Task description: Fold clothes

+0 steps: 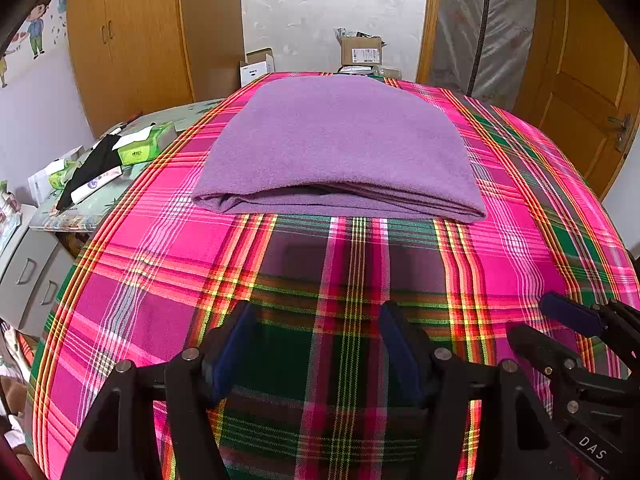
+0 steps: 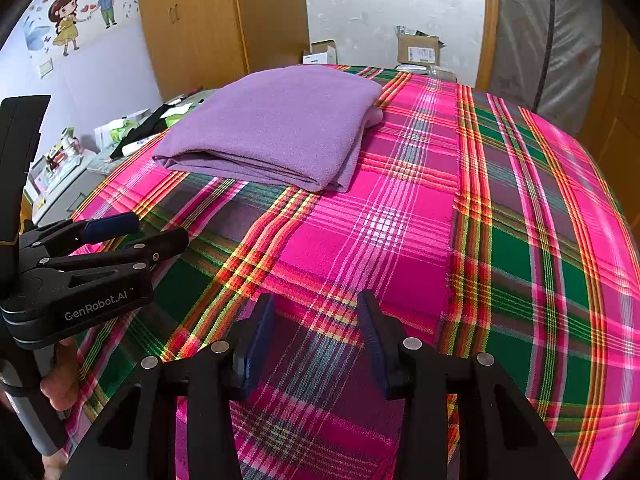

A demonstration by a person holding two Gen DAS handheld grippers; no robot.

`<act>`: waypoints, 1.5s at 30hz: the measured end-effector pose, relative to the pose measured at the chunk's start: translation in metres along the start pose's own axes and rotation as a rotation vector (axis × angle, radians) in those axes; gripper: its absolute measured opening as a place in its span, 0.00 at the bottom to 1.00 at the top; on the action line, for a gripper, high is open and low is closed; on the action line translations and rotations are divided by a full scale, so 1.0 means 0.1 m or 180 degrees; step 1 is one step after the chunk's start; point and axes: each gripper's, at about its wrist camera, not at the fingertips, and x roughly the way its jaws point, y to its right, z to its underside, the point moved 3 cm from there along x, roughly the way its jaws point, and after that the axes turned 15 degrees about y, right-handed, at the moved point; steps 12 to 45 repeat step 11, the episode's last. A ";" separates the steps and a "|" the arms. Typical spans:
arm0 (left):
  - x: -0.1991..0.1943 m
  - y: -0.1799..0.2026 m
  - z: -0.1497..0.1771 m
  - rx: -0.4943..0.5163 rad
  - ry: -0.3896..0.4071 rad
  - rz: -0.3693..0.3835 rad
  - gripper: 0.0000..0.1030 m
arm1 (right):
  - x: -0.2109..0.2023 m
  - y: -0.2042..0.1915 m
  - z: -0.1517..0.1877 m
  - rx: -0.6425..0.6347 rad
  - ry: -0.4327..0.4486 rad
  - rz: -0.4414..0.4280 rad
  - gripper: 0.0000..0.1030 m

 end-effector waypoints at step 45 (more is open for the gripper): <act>-0.01 0.01 0.00 0.0006 -0.0006 0.0016 0.67 | 0.00 0.00 0.00 -0.0002 0.0000 0.0004 0.43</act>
